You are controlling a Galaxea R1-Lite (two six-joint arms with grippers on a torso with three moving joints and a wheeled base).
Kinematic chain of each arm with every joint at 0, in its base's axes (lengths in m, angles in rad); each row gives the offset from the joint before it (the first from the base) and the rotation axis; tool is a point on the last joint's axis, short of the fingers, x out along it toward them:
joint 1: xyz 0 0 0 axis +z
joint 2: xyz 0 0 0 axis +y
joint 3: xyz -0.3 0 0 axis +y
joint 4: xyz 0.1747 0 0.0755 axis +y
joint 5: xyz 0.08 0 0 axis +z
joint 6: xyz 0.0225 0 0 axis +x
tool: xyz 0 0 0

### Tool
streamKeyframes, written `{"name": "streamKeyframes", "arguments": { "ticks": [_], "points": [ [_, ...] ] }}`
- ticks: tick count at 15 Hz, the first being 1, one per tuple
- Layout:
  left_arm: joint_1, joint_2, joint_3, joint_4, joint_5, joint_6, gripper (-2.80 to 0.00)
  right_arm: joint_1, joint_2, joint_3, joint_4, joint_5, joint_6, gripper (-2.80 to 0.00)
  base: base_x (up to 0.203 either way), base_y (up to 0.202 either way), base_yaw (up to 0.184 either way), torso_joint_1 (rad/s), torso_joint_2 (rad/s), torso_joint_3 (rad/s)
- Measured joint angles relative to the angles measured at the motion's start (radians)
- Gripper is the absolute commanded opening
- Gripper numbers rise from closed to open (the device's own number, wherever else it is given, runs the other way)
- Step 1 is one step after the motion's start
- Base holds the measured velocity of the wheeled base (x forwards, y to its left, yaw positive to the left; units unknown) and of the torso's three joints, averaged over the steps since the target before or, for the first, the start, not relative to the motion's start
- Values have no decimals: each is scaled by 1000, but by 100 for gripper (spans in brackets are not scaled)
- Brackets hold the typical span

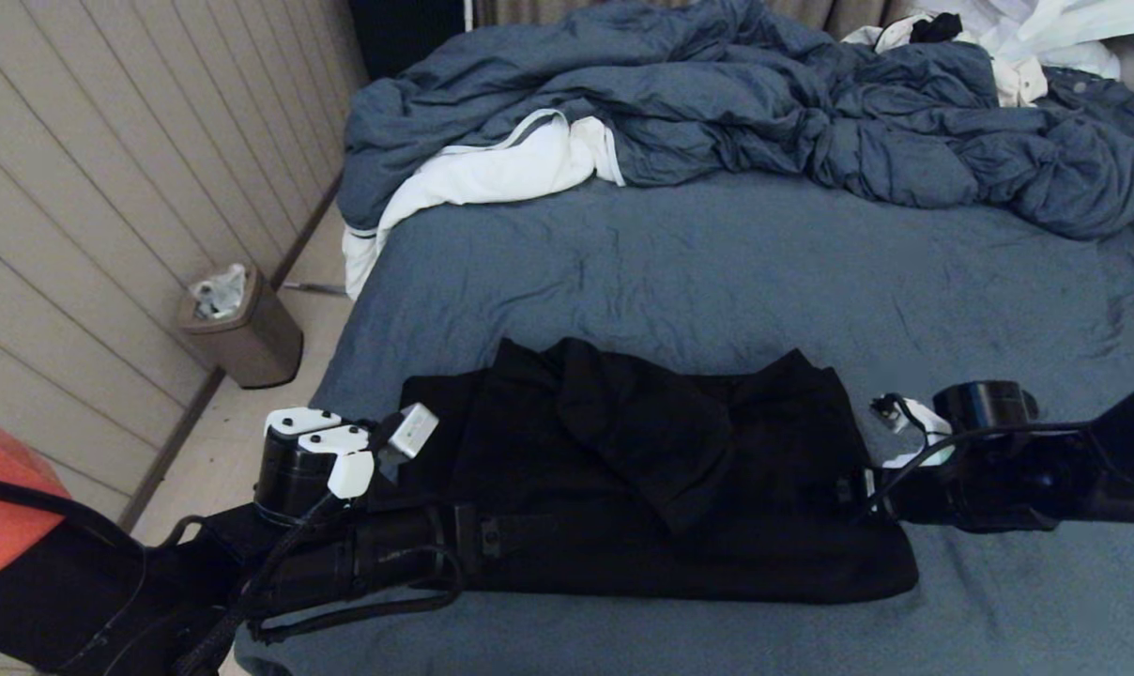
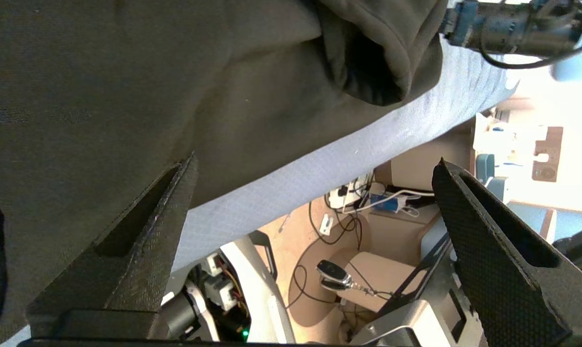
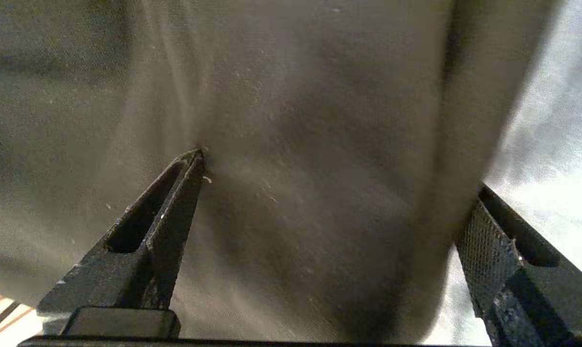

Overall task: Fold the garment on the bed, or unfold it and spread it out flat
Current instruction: Fold the black sweatshirt

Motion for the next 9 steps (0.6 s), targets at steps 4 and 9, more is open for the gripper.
{"name": "streamKeyframes", "arguments": {
  "ticks": [4, 9],
  "points": [
    [0, 0, -1, 0, 0, -1, 0, 26, 22, -20, -2, -26, 31, -280, 0, 0, 0, 0, 0, 0],
    [0, -1, 0, 0, 0, -1, 0, 23, 22, -24, -1, -25, 31, -280, 0, 0, 0, 0, 0, 0]
  ]
}}
